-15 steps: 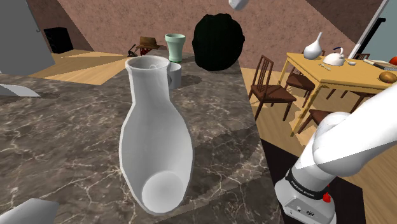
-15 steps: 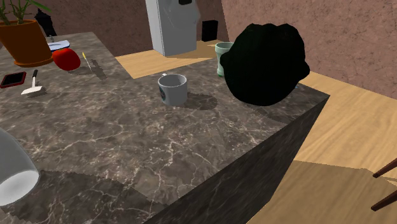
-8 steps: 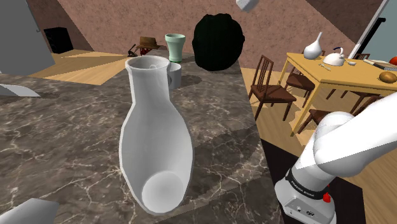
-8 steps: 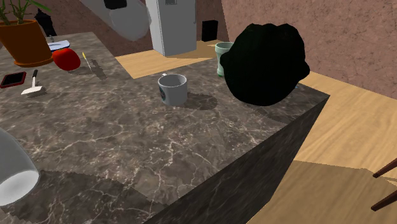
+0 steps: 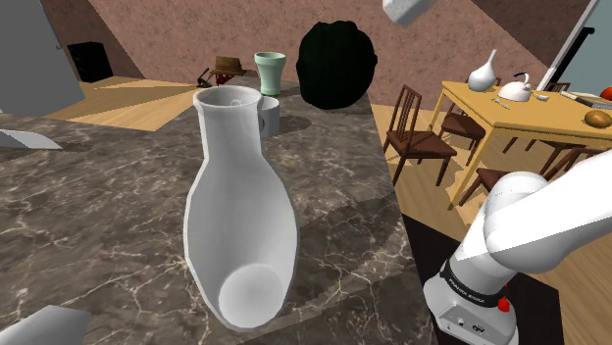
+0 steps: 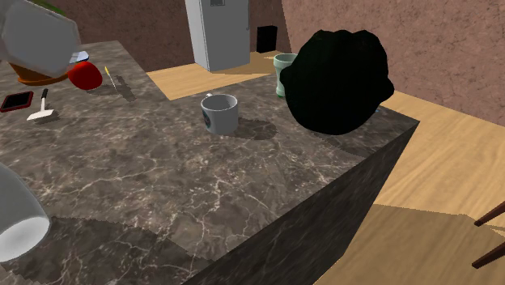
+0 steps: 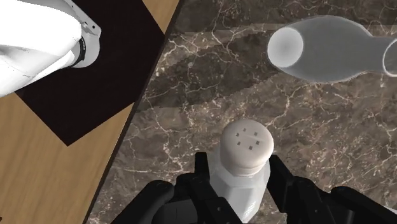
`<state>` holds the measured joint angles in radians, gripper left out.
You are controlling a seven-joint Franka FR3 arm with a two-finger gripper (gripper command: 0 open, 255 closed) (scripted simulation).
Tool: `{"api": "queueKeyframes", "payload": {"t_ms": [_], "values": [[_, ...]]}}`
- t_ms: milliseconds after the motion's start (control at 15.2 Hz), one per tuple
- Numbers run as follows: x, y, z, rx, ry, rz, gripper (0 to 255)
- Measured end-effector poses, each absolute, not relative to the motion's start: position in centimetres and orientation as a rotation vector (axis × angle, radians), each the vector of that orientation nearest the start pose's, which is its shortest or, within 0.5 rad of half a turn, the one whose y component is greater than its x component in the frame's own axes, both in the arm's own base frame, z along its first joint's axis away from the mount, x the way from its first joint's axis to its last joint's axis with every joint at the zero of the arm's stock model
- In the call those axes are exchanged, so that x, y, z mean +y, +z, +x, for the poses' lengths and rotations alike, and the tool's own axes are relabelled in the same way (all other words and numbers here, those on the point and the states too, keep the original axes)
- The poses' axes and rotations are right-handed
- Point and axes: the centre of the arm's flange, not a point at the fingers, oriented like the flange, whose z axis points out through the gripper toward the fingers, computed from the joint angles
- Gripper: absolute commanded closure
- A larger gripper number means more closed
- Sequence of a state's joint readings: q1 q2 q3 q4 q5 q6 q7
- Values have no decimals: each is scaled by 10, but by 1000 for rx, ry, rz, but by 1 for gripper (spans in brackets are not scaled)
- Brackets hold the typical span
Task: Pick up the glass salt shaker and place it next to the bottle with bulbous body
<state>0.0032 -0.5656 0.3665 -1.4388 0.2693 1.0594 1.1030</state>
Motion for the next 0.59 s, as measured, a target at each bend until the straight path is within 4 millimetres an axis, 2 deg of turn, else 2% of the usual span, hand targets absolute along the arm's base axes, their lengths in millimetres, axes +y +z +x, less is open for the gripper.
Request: {"api": "queueKeyframes", "payload": {"t_ms": [396, 594], "values": [[269, 848, 156, 925, -129, -2879, 255], [280, 835, 150, 927, -128, -2879, 255]]}}
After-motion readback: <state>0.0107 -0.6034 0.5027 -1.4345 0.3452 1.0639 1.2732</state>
